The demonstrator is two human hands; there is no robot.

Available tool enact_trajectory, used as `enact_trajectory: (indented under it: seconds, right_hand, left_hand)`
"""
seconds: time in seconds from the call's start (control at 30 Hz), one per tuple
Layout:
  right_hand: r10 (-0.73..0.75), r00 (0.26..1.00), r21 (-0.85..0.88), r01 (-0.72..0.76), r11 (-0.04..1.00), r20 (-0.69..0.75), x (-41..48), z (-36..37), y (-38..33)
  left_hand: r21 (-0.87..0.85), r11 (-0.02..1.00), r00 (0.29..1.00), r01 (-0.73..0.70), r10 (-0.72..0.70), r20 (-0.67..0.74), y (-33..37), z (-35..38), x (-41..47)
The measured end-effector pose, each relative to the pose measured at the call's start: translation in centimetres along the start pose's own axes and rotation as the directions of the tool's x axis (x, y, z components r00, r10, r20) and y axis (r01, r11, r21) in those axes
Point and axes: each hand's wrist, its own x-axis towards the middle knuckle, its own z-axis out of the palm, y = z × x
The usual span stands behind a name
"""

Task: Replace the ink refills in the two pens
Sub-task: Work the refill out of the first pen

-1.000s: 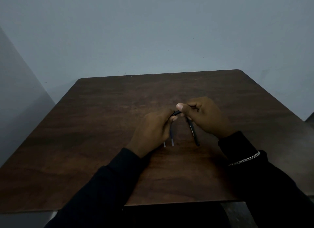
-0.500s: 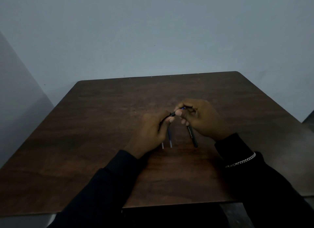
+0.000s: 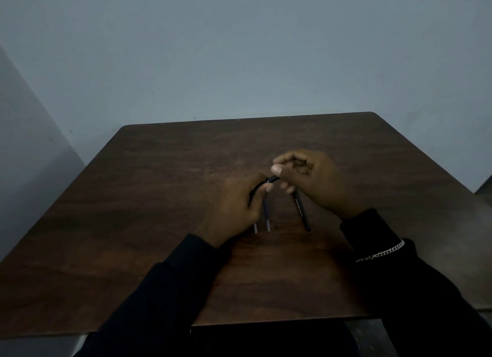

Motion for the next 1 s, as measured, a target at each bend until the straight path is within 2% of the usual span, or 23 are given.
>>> enact_trajectory:
  seconds: [0.07, 0.27, 0.5, 0.7, 0.77, 0.87, 1.0]
  right_hand:
    - [-0.011, 1.0, -0.062, 0.011, 0.998, -0.008, 0.1, 0.14, 0.17]
    - [-0.019, 1.0, -0.029, 0.019, 0.999, 0.009, -0.13, -0.1, 0.21]
    - [-0.041, 0.998, 0.009, 0.04, 0.999, 0.056, -0.19, -0.17, -0.09]
    - [-0.151, 0.982, -0.126, 0.165, 0.978, 0.116, -0.12, -0.66, 0.01]
    - [-0.126, 0.989, -0.103, 0.134, 0.986, 0.078, -0.13, -0.59, -0.03]
    - [-0.01, 1.0, -0.019, 0.01, 1.0, -0.022, -0.12, -0.2, -0.33]
    - [0.011, 1.0, -0.149, -0.012, 0.989, -0.008, -0.2, 0.13, -0.26]
  left_hand:
    - [0.003, 1.0, 1.0, -0.004, 0.004, 0.011, 0.01, -0.01, 0.01]
    - [-0.016, 0.999, 0.999, -0.038, 0.038, 0.001, 0.17, 0.05, 0.13]
    - [-0.007, 1.0, 1.0, 0.008, -0.008, 0.026, -0.23, 0.01, 0.06]
    - [-0.016, 1.0, 0.999, 0.023, -0.022, 0.025, -0.18, -0.01, 0.01]
    - [-0.016, 1.0, 0.999, 0.024, -0.024, 0.022, -0.05, -0.02, -0.04]
    - [-0.005, 1.0, 1.0, 0.017, -0.017, 0.02, -0.07, -0.01, -0.06]
    - [0.0, 1.0, 1.0, -0.002, 0.002, 0.022, 0.0, -0.1, -0.08]
